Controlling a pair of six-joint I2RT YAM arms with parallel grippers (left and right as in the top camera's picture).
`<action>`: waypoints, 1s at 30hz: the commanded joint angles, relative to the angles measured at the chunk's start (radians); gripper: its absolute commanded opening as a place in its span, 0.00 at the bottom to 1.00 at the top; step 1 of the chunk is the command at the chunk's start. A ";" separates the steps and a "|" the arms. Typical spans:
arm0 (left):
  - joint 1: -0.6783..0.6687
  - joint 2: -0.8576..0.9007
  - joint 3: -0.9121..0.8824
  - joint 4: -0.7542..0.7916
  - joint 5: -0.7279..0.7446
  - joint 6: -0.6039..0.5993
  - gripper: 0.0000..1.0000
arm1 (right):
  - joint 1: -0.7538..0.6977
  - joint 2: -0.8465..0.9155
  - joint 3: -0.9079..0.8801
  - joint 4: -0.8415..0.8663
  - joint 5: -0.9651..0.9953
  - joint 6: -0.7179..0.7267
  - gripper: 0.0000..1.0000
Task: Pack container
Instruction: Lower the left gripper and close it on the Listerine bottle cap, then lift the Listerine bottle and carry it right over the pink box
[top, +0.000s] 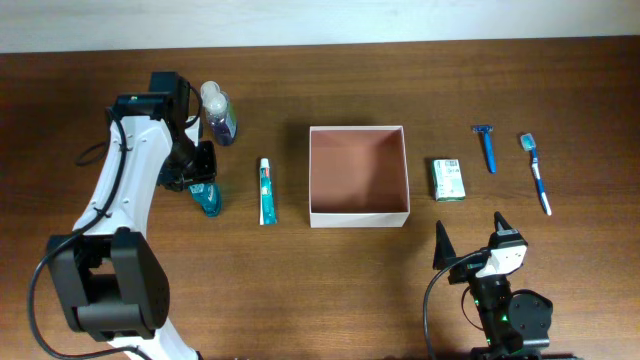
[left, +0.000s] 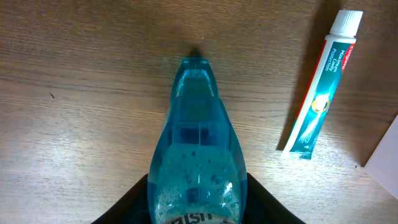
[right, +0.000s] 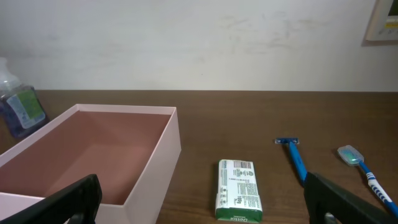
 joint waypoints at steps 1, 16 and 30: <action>0.004 0.015 0.030 -0.007 0.002 0.005 0.13 | -0.003 -0.011 -0.005 -0.006 -0.002 -0.007 0.99; -0.024 0.014 0.429 -0.246 0.076 0.005 0.04 | -0.003 -0.010 -0.005 -0.006 -0.002 -0.007 0.99; -0.299 0.014 0.747 -0.199 0.161 -0.064 0.01 | -0.003 -0.011 -0.005 -0.006 -0.002 -0.007 0.99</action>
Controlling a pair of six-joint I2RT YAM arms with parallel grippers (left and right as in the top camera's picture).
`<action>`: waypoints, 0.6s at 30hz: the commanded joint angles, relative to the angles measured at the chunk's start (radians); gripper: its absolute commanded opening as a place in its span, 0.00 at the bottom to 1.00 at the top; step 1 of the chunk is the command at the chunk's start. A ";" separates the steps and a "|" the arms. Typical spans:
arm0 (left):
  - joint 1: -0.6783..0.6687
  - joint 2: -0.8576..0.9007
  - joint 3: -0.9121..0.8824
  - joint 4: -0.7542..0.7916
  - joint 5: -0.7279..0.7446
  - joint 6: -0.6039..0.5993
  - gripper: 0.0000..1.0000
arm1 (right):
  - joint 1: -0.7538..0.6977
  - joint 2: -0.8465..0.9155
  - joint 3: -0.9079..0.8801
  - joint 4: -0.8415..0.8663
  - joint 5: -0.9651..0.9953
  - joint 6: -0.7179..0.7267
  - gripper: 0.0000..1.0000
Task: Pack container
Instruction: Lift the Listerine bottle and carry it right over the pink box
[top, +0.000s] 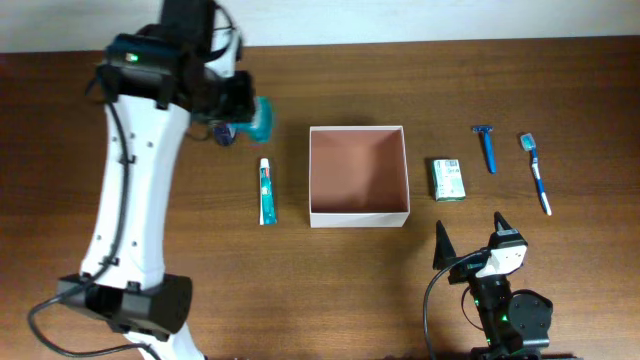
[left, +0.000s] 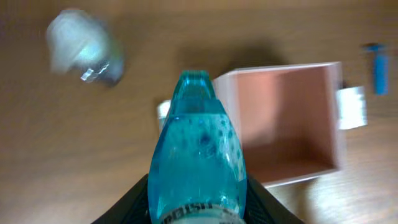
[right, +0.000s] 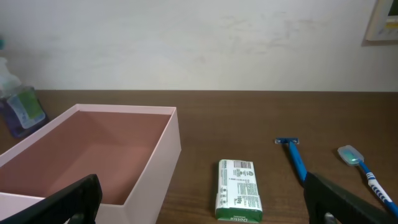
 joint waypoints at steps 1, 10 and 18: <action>-0.078 -0.006 0.042 0.057 0.033 -0.035 0.01 | -0.003 -0.010 -0.005 -0.006 -0.002 -0.007 0.99; -0.263 0.006 0.042 0.200 -0.141 -0.109 0.01 | -0.003 -0.011 -0.005 -0.006 -0.002 -0.007 0.99; -0.300 0.065 0.041 0.236 -0.187 -0.123 0.01 | -0.003 -0.010 -0.005 -0.006 -0.002 -0.007 0.99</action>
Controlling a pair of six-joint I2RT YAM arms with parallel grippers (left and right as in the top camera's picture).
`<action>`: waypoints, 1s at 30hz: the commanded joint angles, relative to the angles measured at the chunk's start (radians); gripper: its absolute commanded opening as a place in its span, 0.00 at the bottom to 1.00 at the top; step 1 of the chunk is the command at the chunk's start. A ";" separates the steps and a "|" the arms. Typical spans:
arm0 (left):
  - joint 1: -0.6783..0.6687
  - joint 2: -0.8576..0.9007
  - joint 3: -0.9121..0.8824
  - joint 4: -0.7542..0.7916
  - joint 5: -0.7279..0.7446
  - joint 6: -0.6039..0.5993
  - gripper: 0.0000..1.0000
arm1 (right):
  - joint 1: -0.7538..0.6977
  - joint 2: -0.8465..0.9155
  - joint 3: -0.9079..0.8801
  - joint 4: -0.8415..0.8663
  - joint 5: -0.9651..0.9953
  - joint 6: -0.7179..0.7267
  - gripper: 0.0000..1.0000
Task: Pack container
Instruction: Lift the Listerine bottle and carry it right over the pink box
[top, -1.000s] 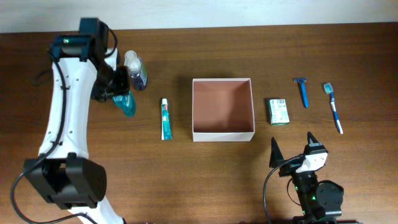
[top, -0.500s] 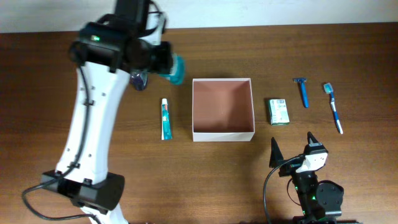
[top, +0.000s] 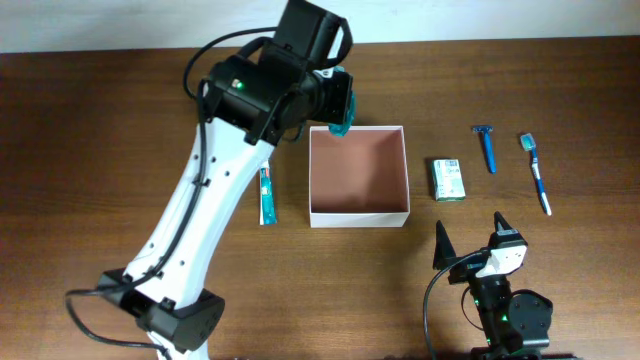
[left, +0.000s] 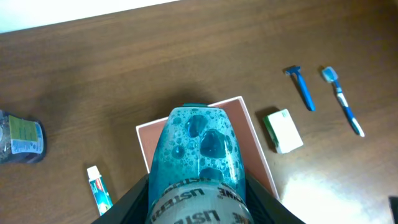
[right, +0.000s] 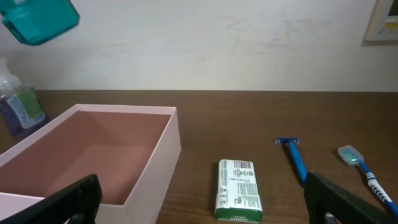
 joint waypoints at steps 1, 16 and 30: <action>0.000 0.054 0.031 0.014 -0.043 -0.023 0.01 | -0.003 -0.011 -0.005 -0.006 -0.002 -0.007 0.99; 0.000 0.256 0.030 -0.010 -0.010 -0.025 0.00 | -0.003 -0.011 -0.005 -0.006 -0.002 -0.007 0.99; 0.000 0.265 -0.030 -0.024 -0.064 -0.071 0.01 | -0.003 -0.011 -0.005 -0.006 -0.002 -0.007 0.99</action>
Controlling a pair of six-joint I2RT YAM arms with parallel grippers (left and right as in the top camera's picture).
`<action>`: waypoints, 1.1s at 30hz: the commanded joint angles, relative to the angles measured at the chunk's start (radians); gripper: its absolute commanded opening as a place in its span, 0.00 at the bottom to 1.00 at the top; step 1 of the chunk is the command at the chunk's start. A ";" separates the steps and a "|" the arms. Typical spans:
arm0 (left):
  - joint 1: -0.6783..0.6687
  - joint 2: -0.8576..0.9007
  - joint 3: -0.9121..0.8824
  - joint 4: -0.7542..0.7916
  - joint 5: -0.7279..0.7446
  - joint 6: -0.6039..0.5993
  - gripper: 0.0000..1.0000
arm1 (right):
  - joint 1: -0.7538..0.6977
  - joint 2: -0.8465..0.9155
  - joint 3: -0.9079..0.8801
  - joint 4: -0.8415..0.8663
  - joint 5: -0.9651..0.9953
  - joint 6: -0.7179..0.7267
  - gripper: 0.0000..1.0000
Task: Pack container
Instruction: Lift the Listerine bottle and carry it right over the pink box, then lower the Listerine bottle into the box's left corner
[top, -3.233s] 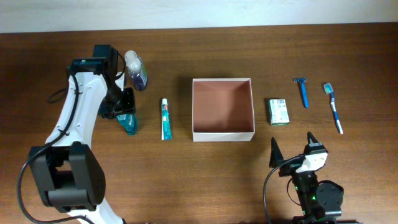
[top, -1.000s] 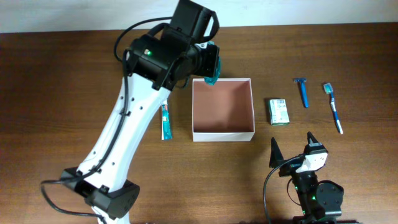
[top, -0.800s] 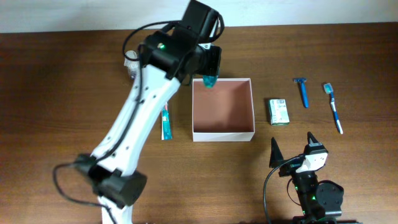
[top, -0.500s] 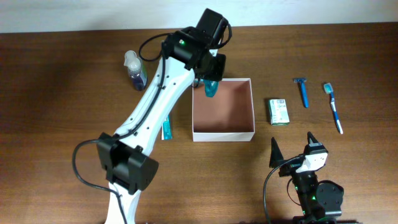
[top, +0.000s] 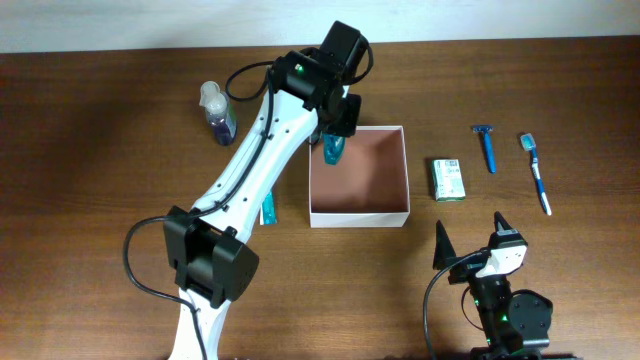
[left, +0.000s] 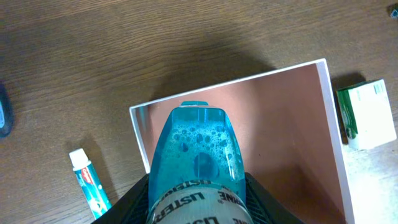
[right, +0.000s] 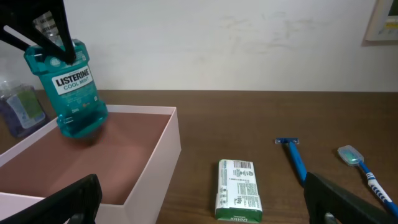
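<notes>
My left gripper (left: 198, 205) is shut on a teal mouthwash bottle (left: 197, 146), holding it tilted over the far left corner of the open pink box (top: 359, 214). From the side, the bottle (right: 66, 87) hangs at the box's rim (right: 149, 110), its base low inside. My right gripper (top: 470, 237) stands open near the front edge, nothing between its fingers. The bottle (top: 331, 150) is mostly hidden under the left arm from overhead.
A toothpaste tube (left: 91, 183) lies left of the box. A blue pump bottle (top: 216, 112) stands at far left. Right of the box lie a green soap box (top: 448, 179), a blue razor (top: 487, 147) and a toothbrush (top: 536, 172).
The left gripper has come down with the mouthwash bottle, from high above the box's far left corner to the rim, the bottle now dipping into the box. The right arm has not moved.
The left gripper was shut on the mouthwash bottle lying on the table at far left. Then it held the bottle raised near the pump bottle, then high over the box's far edge. Now the bottle is lowered into the box's far left corner.
</notes>
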 joint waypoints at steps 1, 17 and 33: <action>0.000 -0.007 -0.034 0.005 -0.025 -0.050 0.01 | -0.003 -0.011 -0.005 -0.006 -0.002 -0.006 0.99; 0.002 0.011 -0.054 0.014 -0.033 -0.051 0.01 | -0.003 -0.010 -0.005 -0.006 -0.002 -0.006 0.99; 0.002 0.072 -0.054 0.009 -0.032 -0.051 0.01 | -0.003 -0.011 -0.005 -0.006 -0.002 -0.006 0.99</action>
